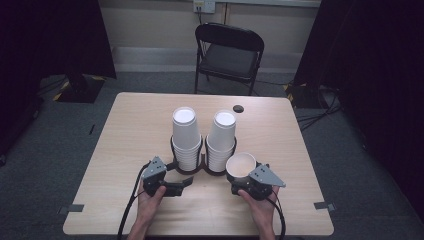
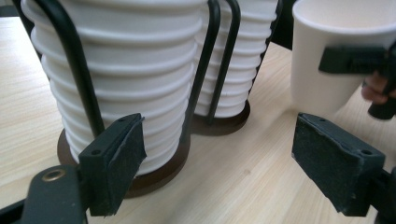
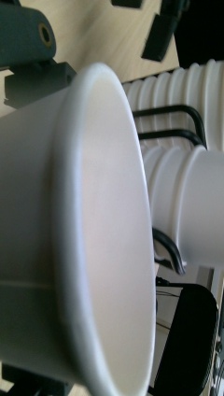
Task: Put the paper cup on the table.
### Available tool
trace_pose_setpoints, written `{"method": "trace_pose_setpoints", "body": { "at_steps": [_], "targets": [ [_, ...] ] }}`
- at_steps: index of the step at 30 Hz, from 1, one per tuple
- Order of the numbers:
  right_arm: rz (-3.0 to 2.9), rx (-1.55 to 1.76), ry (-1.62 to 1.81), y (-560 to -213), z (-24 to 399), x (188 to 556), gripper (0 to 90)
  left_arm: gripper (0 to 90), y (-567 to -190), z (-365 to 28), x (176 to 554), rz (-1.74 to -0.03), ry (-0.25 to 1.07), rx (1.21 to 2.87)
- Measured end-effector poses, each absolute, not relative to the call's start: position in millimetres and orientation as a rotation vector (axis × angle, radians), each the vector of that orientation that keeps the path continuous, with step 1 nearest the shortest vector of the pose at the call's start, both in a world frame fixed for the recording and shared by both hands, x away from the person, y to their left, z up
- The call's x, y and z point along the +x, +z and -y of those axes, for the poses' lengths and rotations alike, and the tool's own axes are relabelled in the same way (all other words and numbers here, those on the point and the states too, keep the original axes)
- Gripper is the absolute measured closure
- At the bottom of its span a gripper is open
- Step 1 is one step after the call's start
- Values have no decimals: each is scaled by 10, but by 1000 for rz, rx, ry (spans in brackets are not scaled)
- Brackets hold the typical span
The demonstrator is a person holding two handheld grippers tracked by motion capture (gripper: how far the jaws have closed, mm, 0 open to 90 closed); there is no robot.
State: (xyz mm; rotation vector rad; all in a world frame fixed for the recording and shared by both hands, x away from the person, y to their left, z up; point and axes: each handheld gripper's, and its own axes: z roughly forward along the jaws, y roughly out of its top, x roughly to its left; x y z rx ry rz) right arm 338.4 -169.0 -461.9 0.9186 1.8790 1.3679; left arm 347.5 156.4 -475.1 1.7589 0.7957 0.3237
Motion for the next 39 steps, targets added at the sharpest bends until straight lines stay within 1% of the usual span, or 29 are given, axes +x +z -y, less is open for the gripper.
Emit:
{"method": "trace_pose_setpoints", "body": {
  "at_steps": [4,8,10,17,20,29,33,37,39],
  "targets": [
    [-1856,939,1372,-4595,1759,3423,110,175,-4801,-1592,3397,-779,317,1751],
    [-1818,972,1387,-4545,1843,3460,110,166,-4897,-1591,3333,-800,393,1770],
    [-1800,989,1395,-4530,1886,3500,109,166,-4952,-1607,3333,-808,395,1762],
    [-1793,1031,1386,-4535,1992,3667,109,166,-4950,-1622,3295,-796,443,1751],
    [-1775,1040,1387,-4522,2030,3732,108,160,-4951,-1621,3248,-791,494,1733],
    [-1733,1075,1401,-4514,2109,3918,107,154,-4955,-1610,3178,-796,574,1703],
    [-1710,1099,1422,-4565,2145,4053,107,158,-4963,-1644,3161,-792,565,1661],
    [-1708,1128,1412,-4650,2185,4158,107,158,-4963,-1643,3138,-772,599,1662],
    [-1699,1157,1413,-4680,2195,4187,107,158,-4963,-1646,3142,-776,595,1659]
  ]
}}
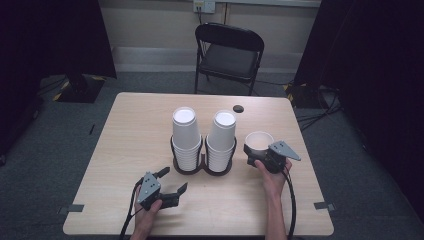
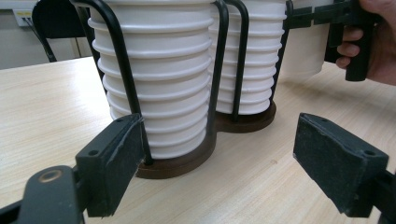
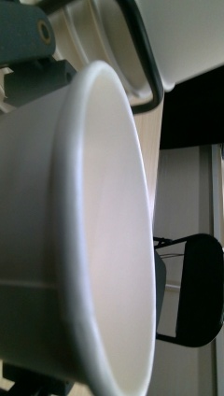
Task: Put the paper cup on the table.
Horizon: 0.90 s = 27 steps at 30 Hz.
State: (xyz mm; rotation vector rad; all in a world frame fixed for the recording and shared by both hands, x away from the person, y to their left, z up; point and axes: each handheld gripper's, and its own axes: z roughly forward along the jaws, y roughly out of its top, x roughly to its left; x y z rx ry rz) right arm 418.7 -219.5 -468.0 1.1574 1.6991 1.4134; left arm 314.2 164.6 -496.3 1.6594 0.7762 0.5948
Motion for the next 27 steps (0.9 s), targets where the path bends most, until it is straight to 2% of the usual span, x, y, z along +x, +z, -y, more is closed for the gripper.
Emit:
{"method": "trace_pose_setpoints", "body": {
  "at_steps": [5,17,27],
  "targets": [
    [-1682,1187,1413,-4746,2191,4271,107,159,-4968,-1678,3155,-790,556,1630],
    [-1735,1199,1373,-4802,2138,4413,102,161,-4968,-1668,3143,-777,577,1637],
    [-1782,1248,1304,-4813,2187,4378,117,165,-4966,-1665,3143,-776,579,1643]
  ]
}}
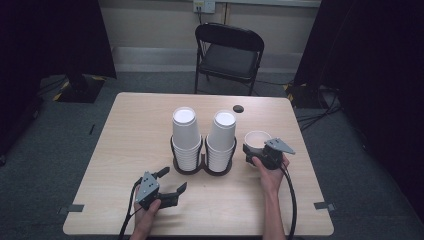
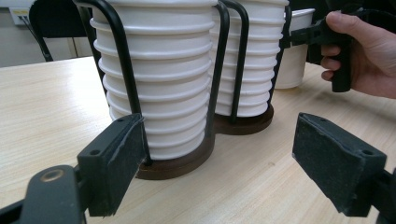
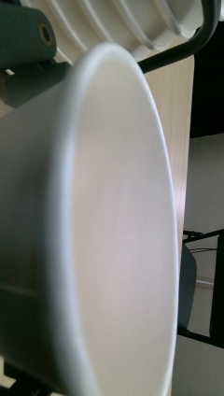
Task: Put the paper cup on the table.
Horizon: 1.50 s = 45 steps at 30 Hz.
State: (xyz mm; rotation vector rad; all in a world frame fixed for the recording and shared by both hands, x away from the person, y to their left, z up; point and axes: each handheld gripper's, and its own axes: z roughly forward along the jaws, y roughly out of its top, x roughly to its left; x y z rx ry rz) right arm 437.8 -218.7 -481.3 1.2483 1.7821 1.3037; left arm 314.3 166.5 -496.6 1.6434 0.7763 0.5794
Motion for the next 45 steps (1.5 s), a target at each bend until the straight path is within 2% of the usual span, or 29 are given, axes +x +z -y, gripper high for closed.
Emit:
{"method": "trace_pose_setpoints", "body": {
  "at_steps": [25,28,34,45],
  "targets": [
    [-1931,1345,1140,-4875,2211,4314,135,169,-4970,-1673,3141,-779,579,1628],
    [-1935,1329,1128,-4902,2216,4299,160,170,-4970,-1671,3139,-782,576,1627],
    [-1938,1362,1115,-4945,2272,4246,133,174,-4970,-1673,3141,-782,579,1626],
    [-1935,1391,1100,-4916,2264,4134,141,176,-4971,-1676,3139,-785,577,1624]
  ]
}}
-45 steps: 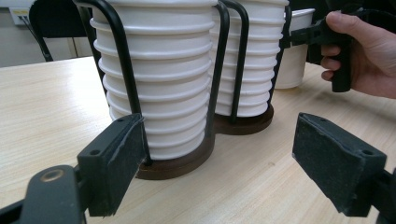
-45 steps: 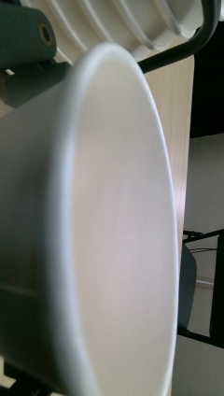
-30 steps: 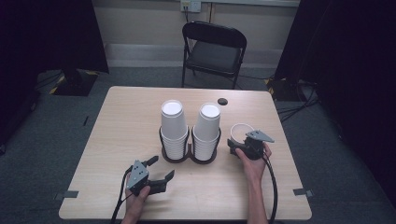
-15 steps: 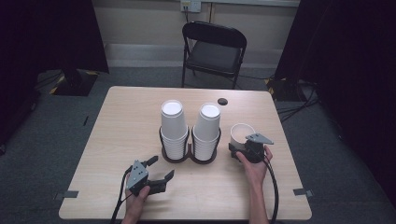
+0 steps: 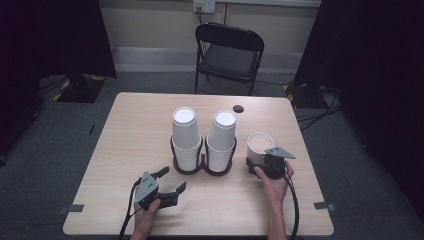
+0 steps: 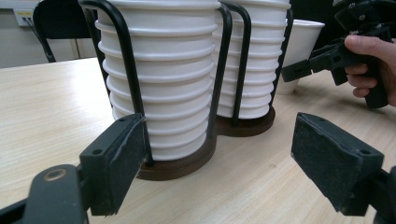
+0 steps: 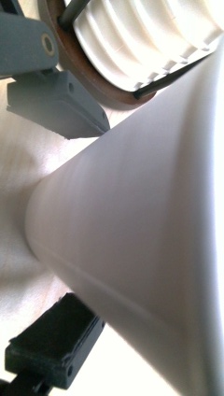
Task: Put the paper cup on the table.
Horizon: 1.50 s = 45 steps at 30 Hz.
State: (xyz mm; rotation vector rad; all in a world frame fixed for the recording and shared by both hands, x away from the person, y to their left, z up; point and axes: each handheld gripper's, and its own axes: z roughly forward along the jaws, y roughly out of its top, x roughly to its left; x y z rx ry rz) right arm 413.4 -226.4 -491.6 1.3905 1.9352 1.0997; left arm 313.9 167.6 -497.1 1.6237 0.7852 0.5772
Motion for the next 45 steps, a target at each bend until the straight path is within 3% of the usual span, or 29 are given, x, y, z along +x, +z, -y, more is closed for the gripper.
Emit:
{"method": "trace_pose_setpoints", "body": {
  "at_steps": [23,45],
  "targets": [
    [-1824,1398,1188,-4854,2368,3671,134,154,-4974,-1692,3146,-842,579,1587],
    [-1795,1177,1424,-4793,1765,3257,137,157,-4968,-1664,3123,-869,617,1603]
  ]
}}
